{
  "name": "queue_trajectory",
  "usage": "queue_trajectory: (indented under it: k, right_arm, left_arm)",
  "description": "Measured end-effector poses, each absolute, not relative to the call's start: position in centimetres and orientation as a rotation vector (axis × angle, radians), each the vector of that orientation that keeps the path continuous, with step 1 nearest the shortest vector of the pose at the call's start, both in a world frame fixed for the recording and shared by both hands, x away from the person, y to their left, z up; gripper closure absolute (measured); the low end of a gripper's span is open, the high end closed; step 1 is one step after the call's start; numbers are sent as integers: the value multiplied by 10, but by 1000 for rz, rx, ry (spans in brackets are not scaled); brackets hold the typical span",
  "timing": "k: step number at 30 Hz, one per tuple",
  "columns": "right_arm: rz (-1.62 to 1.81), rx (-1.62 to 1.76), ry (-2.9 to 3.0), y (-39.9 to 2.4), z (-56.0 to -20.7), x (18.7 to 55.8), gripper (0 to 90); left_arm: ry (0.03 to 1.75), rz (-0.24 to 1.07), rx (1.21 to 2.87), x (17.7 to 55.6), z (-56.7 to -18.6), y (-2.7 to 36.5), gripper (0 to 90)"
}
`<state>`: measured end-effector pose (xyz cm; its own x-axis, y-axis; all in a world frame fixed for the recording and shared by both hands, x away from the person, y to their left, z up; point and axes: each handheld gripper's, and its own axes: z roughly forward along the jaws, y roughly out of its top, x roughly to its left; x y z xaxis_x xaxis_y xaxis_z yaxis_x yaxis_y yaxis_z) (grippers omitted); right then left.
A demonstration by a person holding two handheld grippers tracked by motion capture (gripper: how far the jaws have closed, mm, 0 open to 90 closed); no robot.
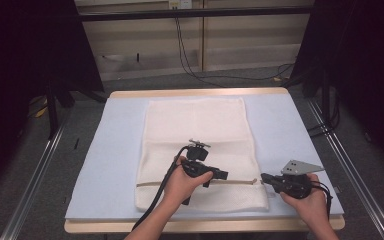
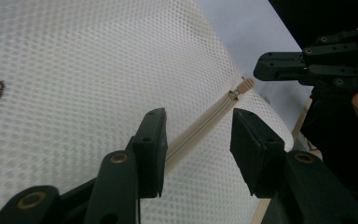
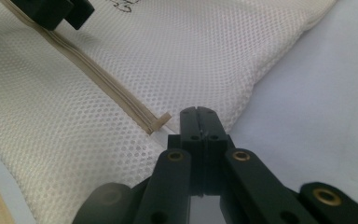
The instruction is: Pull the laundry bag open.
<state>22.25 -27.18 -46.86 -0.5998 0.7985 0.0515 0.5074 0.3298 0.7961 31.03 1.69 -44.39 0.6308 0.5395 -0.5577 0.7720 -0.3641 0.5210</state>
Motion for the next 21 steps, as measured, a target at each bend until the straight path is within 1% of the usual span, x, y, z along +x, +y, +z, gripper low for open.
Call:
queue_trajectory:
  k: [5,10,13,18,21]
  right_arm:
    - [1143,1145,2276,-266,-470,224,900]
    - [1140,1117,2310,-258,-472,225,900]
    - [1134,1108,2317,-255,-473,226,900]
    - [1123,1108,2322,-257,-475,226,900]
    - [1110,1124,2320,-259,-475,226,900]
  left_arm:
    - [1021,-437,2058,310,-447,7,572]
    - [1018,-471,2052,307,-450,-5,575]
    - [1015,-530,2053,306,-454,-13,593]
    - [1042,-587,2046,307,-463,-26,634]
    - [1058,-591,2051,307,-468,-31,649]
